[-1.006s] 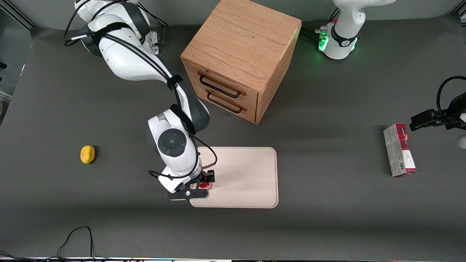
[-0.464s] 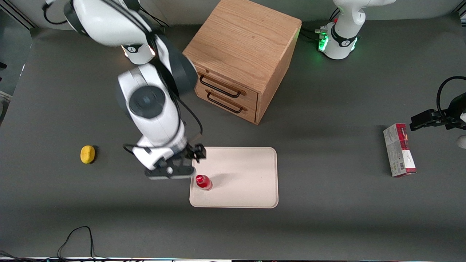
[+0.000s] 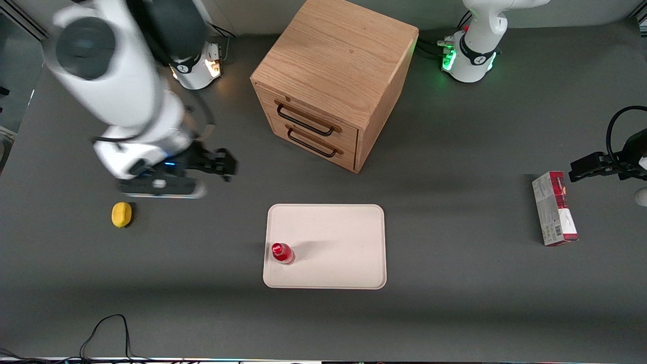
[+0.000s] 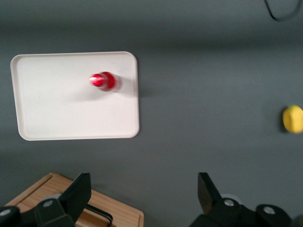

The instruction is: Place coke bottle on tray

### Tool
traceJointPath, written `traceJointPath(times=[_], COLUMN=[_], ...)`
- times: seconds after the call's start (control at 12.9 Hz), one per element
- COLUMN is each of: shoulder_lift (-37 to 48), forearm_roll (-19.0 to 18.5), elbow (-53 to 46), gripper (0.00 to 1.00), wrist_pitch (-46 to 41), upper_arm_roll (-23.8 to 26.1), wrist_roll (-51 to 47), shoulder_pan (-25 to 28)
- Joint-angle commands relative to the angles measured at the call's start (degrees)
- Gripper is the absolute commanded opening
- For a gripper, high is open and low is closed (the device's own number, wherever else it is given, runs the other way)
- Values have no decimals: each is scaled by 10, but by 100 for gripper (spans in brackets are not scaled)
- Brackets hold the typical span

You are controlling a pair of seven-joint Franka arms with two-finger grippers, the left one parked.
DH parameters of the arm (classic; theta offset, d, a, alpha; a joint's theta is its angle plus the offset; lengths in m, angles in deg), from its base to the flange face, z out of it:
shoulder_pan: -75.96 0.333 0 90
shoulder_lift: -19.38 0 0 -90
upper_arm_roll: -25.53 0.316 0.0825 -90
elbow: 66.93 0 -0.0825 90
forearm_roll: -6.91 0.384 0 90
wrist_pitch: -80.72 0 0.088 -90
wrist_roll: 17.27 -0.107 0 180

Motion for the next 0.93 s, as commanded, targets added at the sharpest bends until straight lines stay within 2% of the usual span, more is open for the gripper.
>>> traceJointPath(times=[0.0, 0.31, 0.54, 0.85], shoulder_lift=[112, 186, 186, 186], forearm_roll=[30, 30, 29, 25], elbow=[145, 241, 240, 237], gripper=[100, 100, 100, 100], wrist_pitch=[27, 66, 59, 54], upper_arm_roll=[1, -1, -46, -79], wrist_roll=[61, 163, 224, 226], shoulder_pan=[-73, -147, -153, -153])
